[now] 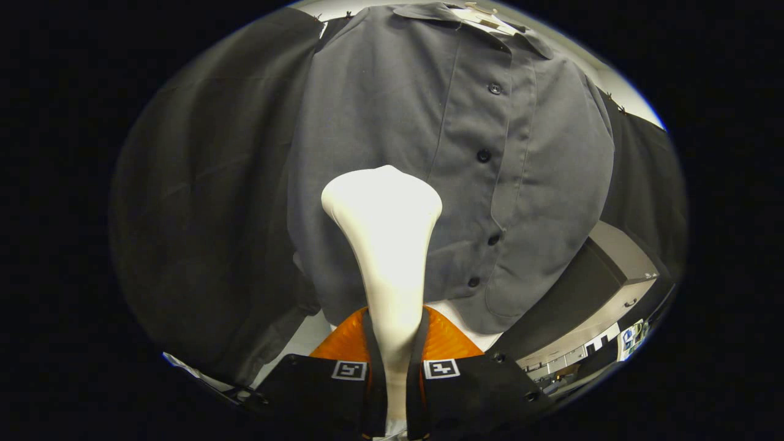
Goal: Iron the clothes twice with a garment steamer, once on the left side and once on the right side.
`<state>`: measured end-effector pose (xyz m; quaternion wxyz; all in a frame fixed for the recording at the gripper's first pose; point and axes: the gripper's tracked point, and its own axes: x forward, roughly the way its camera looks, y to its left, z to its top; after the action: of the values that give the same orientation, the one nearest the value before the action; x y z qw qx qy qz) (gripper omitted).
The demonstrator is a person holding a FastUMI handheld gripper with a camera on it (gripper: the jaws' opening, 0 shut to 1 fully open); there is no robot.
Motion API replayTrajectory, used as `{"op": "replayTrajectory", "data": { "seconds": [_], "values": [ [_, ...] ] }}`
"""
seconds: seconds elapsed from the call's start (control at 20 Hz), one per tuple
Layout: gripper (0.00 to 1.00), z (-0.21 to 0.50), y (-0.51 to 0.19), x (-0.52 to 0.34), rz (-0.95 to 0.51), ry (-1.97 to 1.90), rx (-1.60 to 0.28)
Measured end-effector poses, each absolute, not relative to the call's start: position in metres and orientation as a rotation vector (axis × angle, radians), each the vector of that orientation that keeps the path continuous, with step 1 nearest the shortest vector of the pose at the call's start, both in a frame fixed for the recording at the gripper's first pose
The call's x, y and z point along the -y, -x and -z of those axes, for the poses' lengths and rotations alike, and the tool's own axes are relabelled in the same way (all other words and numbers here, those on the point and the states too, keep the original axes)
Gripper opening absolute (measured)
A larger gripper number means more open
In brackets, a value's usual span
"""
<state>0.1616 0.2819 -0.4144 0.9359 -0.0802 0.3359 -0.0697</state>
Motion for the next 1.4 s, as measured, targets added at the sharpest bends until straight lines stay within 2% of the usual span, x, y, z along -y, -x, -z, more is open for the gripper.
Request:
{"op": "replayTrajectory", "data": {
  "seconds": [0.35,0.65,0.95,1.4],
  "values": [
    [0.20,0.439,-0.135,-0.284,0.142,0.169,-0.739],
    [0.20,0.402,-0.109,-0.284,0.140,0.172,-0.662],
    [0.20,0.297,-0.104,-0.281,0.164,0.191,-0.494],
    [0.20,0.078,-0.078,-0.268,0.228,0.186,-0.160]
  ]
}}
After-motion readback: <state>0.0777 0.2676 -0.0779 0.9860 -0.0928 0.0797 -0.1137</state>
